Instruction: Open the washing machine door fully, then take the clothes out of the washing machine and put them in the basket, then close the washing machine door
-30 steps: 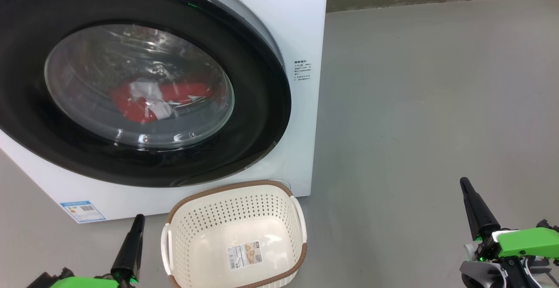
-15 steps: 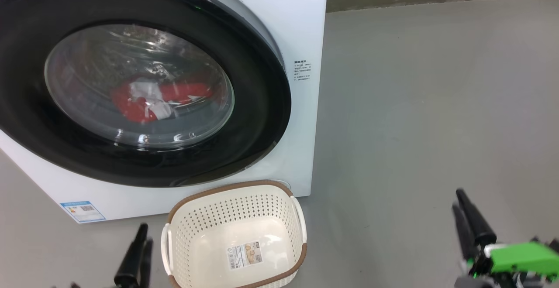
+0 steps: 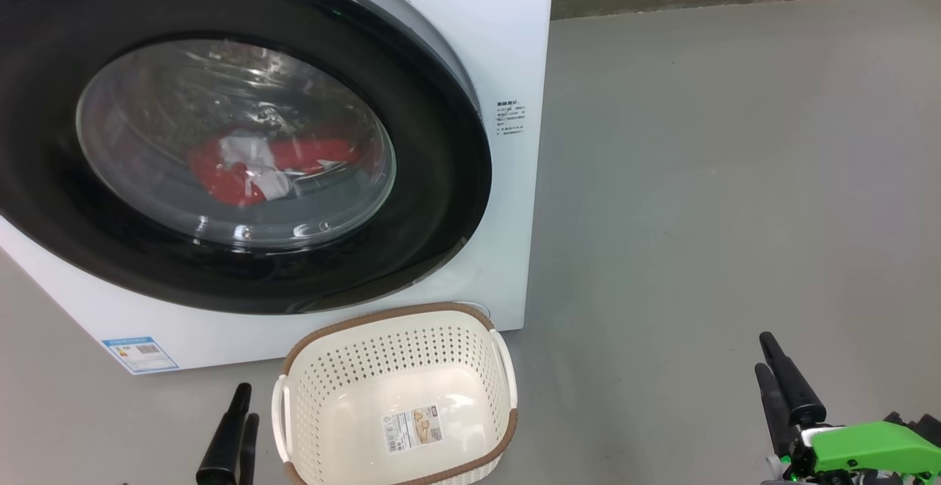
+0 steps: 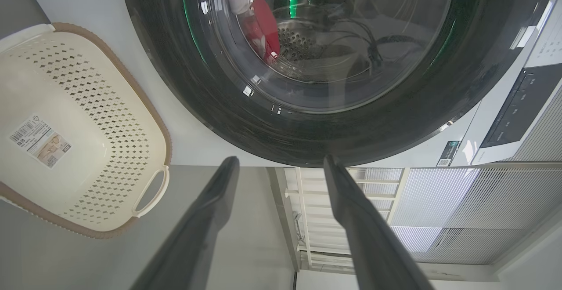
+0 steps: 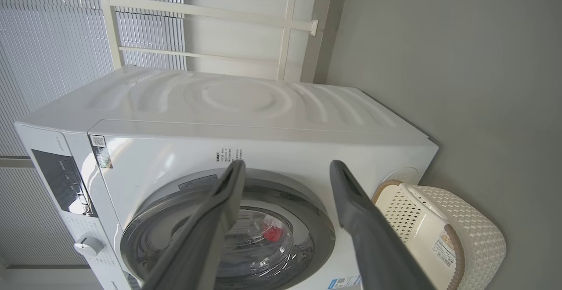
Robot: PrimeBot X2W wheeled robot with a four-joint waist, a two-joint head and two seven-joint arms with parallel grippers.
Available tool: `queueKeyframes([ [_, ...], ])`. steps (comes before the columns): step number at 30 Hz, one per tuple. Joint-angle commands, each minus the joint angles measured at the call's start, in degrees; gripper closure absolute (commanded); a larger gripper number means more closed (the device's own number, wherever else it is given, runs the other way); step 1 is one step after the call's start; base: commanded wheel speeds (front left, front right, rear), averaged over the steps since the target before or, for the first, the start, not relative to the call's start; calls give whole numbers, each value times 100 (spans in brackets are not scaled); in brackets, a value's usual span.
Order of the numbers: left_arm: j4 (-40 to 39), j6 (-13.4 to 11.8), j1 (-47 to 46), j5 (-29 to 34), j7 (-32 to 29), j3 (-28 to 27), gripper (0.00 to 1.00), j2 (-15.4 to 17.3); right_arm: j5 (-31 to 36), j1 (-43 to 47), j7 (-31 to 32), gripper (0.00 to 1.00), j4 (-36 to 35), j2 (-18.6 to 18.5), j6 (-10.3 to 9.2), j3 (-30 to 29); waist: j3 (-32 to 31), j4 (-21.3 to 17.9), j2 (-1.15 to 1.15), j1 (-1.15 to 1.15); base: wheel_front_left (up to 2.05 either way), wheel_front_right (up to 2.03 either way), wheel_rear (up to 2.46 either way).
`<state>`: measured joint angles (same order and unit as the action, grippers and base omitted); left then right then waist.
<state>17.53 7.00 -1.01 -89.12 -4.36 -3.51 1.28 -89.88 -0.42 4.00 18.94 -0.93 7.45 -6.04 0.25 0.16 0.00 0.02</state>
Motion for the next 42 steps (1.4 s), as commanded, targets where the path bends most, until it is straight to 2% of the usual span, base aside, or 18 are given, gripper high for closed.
queueKeyframes([
  [1,-190,7,-75,137,60,-34,0,106,138,-109,-46,0,-173,-82,1,43,1,2,0,-1,0,0,0],
  [24,-461,15,50,2276,452,-150,0,77,1876,-13,-433,0,-209,-93,2,165,8,29,0,-1,0,0,0],
  [42,-667,-161,127,3757,742,-97,0,90,3233,19,-719,0,-222,-111,2,366,24,55,0,-1,0,0,0],
])
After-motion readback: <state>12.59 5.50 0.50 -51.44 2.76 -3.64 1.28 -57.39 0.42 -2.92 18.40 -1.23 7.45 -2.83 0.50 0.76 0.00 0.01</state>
